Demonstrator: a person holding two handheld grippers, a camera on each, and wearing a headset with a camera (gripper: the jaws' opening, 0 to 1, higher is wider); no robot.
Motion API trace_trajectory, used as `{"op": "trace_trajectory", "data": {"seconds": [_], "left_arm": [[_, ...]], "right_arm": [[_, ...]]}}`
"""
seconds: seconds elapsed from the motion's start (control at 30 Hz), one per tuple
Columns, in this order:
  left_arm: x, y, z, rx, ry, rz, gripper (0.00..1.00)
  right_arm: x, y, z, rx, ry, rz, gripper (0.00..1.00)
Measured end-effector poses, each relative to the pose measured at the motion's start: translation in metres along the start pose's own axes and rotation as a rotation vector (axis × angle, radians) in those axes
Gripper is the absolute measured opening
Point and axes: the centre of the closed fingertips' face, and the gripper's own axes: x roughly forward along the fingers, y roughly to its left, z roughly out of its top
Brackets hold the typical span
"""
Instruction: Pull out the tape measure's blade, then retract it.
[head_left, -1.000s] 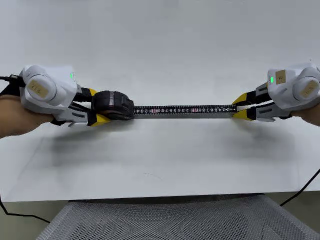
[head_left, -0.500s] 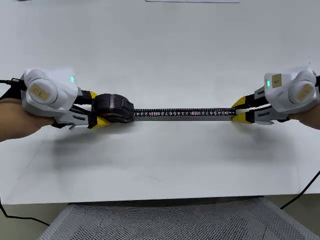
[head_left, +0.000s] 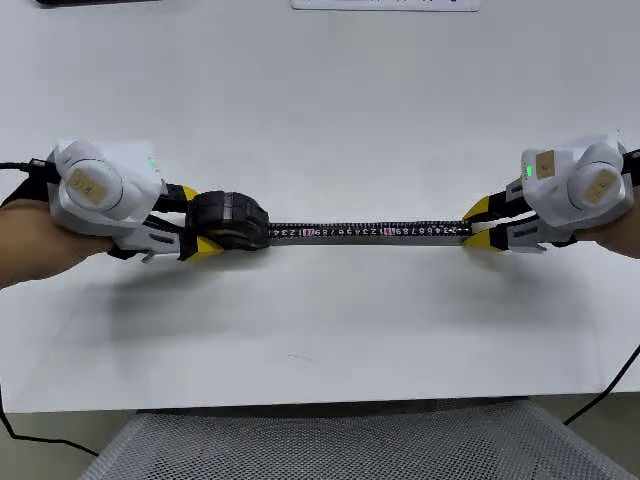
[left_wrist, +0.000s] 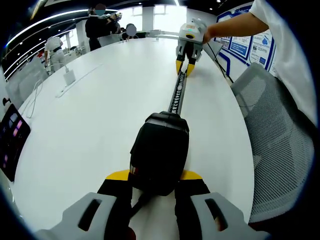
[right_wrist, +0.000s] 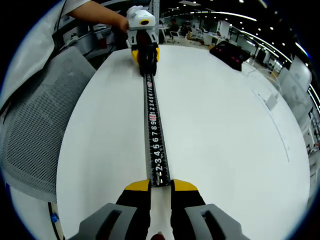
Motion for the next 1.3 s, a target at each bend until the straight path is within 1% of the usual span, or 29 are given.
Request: {"op": "trace_trajectory", "data": {"seconds": [0.1,0.3,0.37,0.57,0.83,1.3], "left_arm": [[-0.0003,-0.0002,0.0002,0.0,0.001,0.001,0.27],[-0.0004,-0.0002,0.0001,-0.004,0.003,0.002,0.27],[-0.0002,-0.0001,0.0002,0.005,0.008,0.005,0.28],[-0.0001,0.0002,0.0001,0.006,0.013,0.009,0.28],[0.0003,0.0005,0.0003,-0.005,0.015,0.011,0.28],[-0.0004,0.001,0.002,-0.021,0.013,0.013,0.29]], "right_arm": [[0.0002,-0.0001,0.0001,0.015,0.003,-0.006,0.11],[0.0006,-0.0006,0.0,0.019,0.007,-0.008,0.12],[0.0006,-0.001,0.0,0.023,0.009,-0.009,0.12],[0.0006,-0.0017,-0.0002,0.036,0.021,-0.007,0.12],[0.0,-0.0015,-0.0001,0.046,0.026,-0.007,0.13],[0.0002,0.0036,0.0009,0.061,0.024,0.02,0.21]]}}
